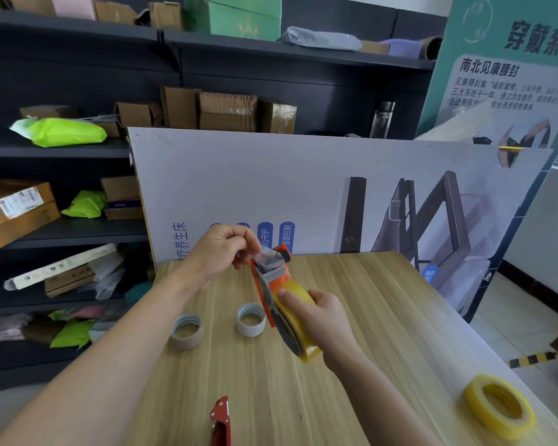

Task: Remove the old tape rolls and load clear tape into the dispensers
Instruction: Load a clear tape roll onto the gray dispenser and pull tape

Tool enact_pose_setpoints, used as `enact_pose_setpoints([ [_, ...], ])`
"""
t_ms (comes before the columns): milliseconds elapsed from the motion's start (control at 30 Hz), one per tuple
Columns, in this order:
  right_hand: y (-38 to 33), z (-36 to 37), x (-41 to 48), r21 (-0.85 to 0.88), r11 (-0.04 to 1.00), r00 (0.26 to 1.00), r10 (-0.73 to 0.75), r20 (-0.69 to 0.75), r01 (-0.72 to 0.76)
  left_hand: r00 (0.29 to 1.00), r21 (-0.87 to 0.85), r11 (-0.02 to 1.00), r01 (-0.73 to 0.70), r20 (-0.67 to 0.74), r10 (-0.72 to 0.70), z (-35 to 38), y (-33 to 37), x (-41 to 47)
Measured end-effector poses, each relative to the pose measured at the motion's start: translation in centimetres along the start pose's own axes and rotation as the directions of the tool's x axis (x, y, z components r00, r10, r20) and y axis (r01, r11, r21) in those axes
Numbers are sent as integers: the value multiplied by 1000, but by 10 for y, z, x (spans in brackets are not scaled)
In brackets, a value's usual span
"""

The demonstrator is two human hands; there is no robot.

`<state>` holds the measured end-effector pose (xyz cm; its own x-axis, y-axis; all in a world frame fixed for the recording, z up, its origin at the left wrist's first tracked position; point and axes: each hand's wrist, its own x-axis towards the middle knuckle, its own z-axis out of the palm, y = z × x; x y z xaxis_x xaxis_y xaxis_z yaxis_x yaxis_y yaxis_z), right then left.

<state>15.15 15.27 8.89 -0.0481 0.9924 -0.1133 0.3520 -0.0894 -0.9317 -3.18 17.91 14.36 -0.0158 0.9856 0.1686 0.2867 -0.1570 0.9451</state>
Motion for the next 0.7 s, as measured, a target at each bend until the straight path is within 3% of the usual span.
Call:
enact_pose_setpoints([
  [133, -1, 0, 1, -23, 1000, 1000, -8, -14, 8, 999, -5, 1000, 6, 48, -5, -4, 2, 0],
  [267, -3, 2, 3, -54, 998, 999, -24, -30, 22, 999, 173, 984, -50, 5, 50, -2, 2, 4],
  [700, -6, 1, 1, -94, 987, 990, -137, -42, 133, 997, 409, 911, -55, -23, 70, -4, 16, 1],
])
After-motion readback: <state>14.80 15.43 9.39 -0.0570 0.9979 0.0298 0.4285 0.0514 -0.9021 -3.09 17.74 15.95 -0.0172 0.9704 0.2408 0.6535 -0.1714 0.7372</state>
